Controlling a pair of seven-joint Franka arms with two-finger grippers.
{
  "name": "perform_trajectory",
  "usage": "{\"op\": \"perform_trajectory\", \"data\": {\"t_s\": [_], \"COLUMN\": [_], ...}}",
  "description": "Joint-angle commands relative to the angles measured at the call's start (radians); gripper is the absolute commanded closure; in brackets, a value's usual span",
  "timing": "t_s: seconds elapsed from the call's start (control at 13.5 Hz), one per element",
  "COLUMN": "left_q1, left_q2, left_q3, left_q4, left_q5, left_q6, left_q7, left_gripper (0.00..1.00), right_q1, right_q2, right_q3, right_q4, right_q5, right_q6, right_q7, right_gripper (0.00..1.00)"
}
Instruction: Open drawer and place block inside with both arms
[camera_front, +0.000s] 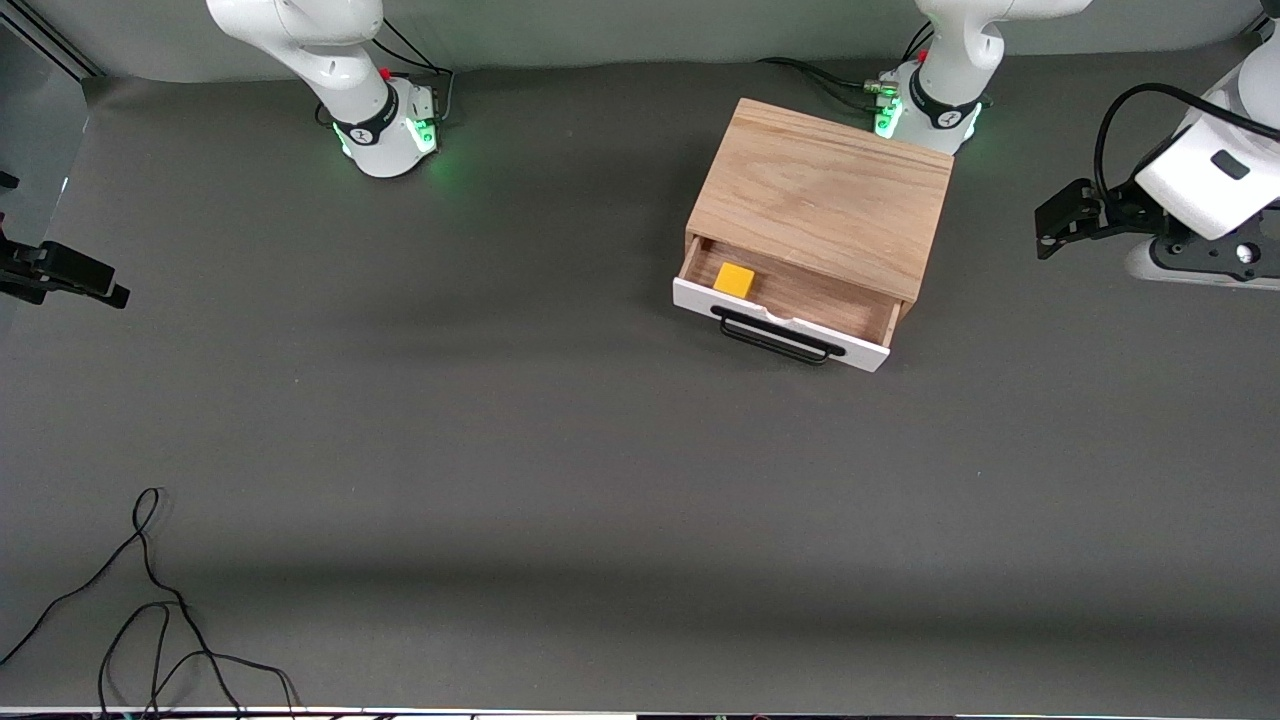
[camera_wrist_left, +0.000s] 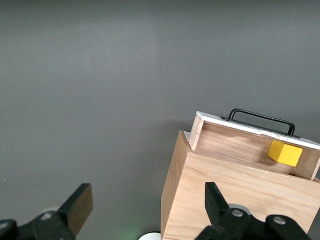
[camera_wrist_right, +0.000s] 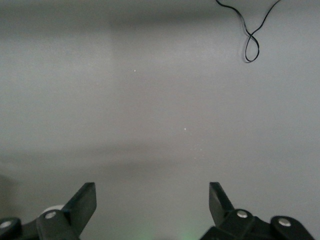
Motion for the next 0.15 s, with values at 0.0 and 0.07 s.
{"op": "perform_trajectory", "data": {"t_s": [0.0,0.07], "left_q1": [-0.003,-0.003], "left_q2": [-0.016,-0.016], "left_q3": [0.001,0.001], "left_q4": [-0.016,-0.016], "left_q5": [0.004,0.003], "left_q6": [0.007,0.005], "left_q7": [0.013,0.013], "left_gripper": [0.00,0.00], "right_q1": [0.012,0.012], "right_q2": [-0.013,-0.011], "right_q3": [-0.008,-0.008], "right_q4": [-0.012,-0.010], "right_q5": [-0.014,-0.014], "right_q6": [-0.009,-0.009], "right_q7": [-0.019,-0.019], "right_gripper": [0.00,0.00]}}
